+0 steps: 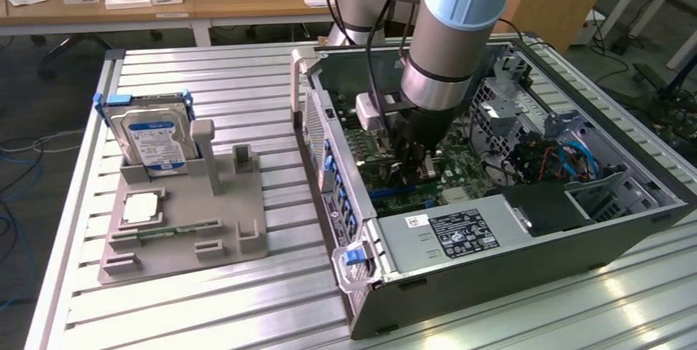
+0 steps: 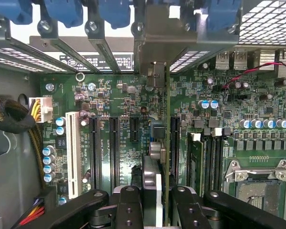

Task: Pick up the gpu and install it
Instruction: 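Insert the gpu into the slot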

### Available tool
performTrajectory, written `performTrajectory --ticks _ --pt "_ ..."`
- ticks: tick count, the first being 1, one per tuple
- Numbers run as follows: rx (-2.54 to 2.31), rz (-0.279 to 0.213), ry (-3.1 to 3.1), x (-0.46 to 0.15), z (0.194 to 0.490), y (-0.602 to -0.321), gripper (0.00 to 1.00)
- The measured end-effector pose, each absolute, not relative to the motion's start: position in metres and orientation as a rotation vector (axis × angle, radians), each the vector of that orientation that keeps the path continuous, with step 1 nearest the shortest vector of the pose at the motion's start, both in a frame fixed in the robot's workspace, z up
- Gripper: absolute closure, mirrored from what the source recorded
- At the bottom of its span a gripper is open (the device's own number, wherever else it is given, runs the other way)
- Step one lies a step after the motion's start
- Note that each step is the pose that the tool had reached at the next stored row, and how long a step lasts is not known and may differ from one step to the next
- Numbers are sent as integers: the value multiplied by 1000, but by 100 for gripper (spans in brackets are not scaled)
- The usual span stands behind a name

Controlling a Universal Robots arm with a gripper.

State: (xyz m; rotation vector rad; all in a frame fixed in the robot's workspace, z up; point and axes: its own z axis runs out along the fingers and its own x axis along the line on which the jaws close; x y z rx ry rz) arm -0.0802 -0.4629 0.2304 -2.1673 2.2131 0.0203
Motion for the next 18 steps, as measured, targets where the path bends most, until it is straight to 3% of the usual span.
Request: performTrajectory --ticks 18 --pt "-2144 21 2237 -83 221 -463 72"
